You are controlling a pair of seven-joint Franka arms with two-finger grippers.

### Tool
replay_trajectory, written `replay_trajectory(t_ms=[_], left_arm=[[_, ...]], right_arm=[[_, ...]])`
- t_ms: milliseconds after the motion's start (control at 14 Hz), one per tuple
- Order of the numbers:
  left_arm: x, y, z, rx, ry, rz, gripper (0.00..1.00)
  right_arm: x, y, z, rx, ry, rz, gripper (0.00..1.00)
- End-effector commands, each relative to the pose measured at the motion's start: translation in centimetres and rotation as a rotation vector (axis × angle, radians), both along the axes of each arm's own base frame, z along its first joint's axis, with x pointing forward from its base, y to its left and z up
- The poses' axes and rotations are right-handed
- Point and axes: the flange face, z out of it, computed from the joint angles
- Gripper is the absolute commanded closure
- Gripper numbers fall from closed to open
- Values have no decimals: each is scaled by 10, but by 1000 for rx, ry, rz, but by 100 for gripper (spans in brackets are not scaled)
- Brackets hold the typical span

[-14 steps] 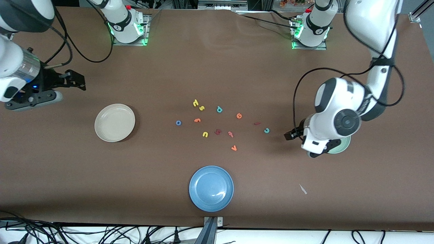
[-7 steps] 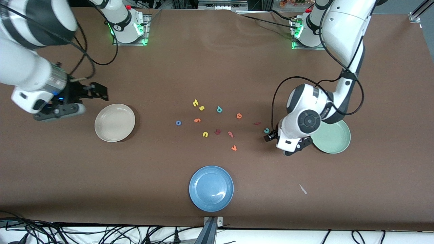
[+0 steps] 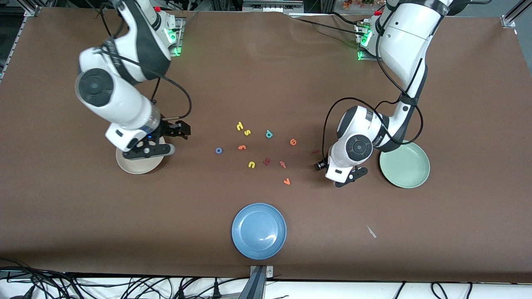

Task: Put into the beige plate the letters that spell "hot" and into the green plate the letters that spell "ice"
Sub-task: 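Grasp the teal c with the left gripper while the right gripper reaches letters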

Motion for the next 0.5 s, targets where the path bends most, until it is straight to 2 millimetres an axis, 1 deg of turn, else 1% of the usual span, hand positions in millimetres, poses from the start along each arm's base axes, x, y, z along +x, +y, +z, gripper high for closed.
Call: replay_trajectory(t_ms=[0, 143, 214, 357, 429], left_arm=[[-7, 0, -4, -22, 16, -3, 25], [-10, -3, -9, -19, 23, -9, 26], [-10, -3, -12, -18, 26, -11, 29], [-9, -3, -14, -20, 19, -9, 33], [-8, -1, -15, -21, 16, -6, 33]], right_arm=[[-20, 22, -38, -35, -54, -8, 0], [-22, 42, -72, -47, -58, -21, 0], [-22, 49, -90, -44, -78, -27, 0], [-27, 55, -126, -5, -112, -41, 0], [-32, 56, -142, 20, -124, -39, 0]])
